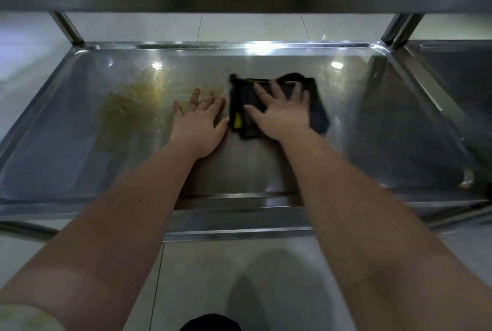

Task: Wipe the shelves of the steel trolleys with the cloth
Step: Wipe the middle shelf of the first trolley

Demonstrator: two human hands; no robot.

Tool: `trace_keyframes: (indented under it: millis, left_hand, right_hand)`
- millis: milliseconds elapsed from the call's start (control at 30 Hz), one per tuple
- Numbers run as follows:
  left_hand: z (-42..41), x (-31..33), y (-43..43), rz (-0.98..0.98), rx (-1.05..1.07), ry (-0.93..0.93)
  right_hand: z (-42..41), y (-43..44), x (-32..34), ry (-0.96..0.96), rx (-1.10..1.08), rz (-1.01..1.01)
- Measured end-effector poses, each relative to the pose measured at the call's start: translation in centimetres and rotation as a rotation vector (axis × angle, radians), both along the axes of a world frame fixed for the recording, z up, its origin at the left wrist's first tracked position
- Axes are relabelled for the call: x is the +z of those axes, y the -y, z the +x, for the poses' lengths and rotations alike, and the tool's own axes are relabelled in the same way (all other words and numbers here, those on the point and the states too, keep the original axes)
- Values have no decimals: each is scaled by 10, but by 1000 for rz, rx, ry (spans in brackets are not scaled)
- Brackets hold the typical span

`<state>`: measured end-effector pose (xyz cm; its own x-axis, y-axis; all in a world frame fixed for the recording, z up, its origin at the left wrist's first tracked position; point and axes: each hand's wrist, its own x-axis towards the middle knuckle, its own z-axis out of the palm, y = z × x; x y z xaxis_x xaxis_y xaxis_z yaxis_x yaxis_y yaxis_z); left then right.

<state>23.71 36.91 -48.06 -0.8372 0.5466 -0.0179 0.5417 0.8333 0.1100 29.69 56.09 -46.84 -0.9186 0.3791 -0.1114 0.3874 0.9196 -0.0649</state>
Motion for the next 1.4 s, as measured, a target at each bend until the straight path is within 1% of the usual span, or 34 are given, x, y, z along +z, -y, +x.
trace_keyframes:
  millis: [67,167,333,433,500,567,633,733,800,900,1033,1167,1233,1300,1367,1400]
  left_hand:
    - [-1,1,1,7,5,6]
    - [-1,1,-1,0,13,14]
    - [-3,-1,-5,-62,19,12]
    - [-4,0,-6,-77,25,25]
    - [-2,1,-6,-79,28,21]
    - [-1,2,-5,-78,35,18]
    - [0,2,-4,-82,37,20]
    - [-1,-1,-1,-86,40,20]
    - [-3,-1,1,-82,38,27]
    - [-7,0,1,-83,56,34]
    - [-8,-2,-3,-86,84,16]
    - [-9,-3,-5,-78,86,17]
    - [-9,-4,-5,-68,85,25]
    - [-9,-4,-5,-72,81,24]
    - [-8,-4,-5,-71,80,20]
    - [-8,-5,-5,-70,80,20]
  right_hand:
    - [-8,11,2,14,80,-29]
    - [1,-29,5,0,83,-54]
    - [56,-137,2,-25,-186,24]
    - [90,-187,6,-21,-321,4]
    - [98,-195,8,3,-377,-20]
    - [89,-178,7,5,-406,-28]
    - [68,-143,6,1,-334,-38]
    - [28,-64,0,10,-44,-21]
    - [11,-19,-4,-12,107,-17]
    - [-5,-14,-2,-28,145,-65]
    - [-12,-65,1,-20,65,-43]
    - [20,-156,1,-28,-134,-11]
    - [41,-192,2,5,-228,19]
    - [50,-202,4,30,-310,3]
    - [39,-181,5,10,-356,-23]
    - [28,-160,6,3,-329,-33]
